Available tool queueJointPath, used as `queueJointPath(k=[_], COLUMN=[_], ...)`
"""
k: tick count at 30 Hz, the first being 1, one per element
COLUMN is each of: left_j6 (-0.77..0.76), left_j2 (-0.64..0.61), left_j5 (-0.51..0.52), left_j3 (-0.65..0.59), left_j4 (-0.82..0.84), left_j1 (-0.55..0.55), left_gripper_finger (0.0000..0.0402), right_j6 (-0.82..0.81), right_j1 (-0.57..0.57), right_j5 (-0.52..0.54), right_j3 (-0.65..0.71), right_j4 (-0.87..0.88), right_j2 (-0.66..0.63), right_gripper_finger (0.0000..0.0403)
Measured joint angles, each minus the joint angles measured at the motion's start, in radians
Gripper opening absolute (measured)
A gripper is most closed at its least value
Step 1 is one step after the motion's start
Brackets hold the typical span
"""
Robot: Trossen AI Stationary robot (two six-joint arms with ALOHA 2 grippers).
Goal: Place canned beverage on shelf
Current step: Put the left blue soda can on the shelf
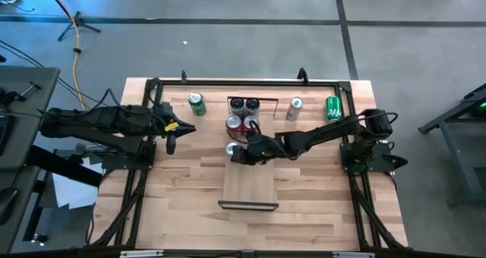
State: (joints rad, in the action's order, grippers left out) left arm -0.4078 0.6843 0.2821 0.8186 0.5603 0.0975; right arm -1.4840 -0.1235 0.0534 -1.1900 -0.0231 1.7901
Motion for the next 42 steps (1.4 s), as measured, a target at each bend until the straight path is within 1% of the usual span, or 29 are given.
queueJointPath(k=[3,8,16,21,27,32,36,42], left_j6=[-0.057,-0.146,-0.255,-0.324,-0.318,-0.313,-0.279,-0.243], left_j2=[-0.008,-0.010,-0.007,-0.007,0.002,0.037,0.100,0.243], left_j5=[-0.020,-0.089,-0.130,-0.159,-0.160,-0.100,-0.062,-0.053], left_j3=[-0.070,-0.180,-0.359,-0.432,-0.446,-0.446,-0.446,-0.445], left_j4=[-0.043,-0.133,-0.353,-0.436,-0.462,-0.467,-0.542,-0.666], left_j1=[0.000,0.002,0.002,0.002,0.002,0.001,0.001,-0.012], left_gripper_finger=[0.0000,0.0000,0.0000,0.0000,0.0000,0.0000,0.0000,0.0000], right_j6=[0.000,0.000,0.026,0.053,0.072,0.101,0.112,0.139], right_j1=[0.001,0.002,0.030,0.049,0.072,0.087,0.097,0.100], right_j5=[0.005,0.008,0.009,0.007,-0.007,-0.042,-0.071,-0.073], right_j3=[0.000,0.000,0.000,0.000,0.000,0.000,0.000,0.000], right_j4=[0.005,0.020,0.036,0.042,0.050,0.065,0.096,0.184], right_j2=[0.000,-0.001,-0.001,-0.002,-0.002,-0.002,-0.010,-0.055], right_gripper_finger=[0.0000,0.0000,0.0000,0.0000,0.0000,0.0000,0.0000,0.0000])
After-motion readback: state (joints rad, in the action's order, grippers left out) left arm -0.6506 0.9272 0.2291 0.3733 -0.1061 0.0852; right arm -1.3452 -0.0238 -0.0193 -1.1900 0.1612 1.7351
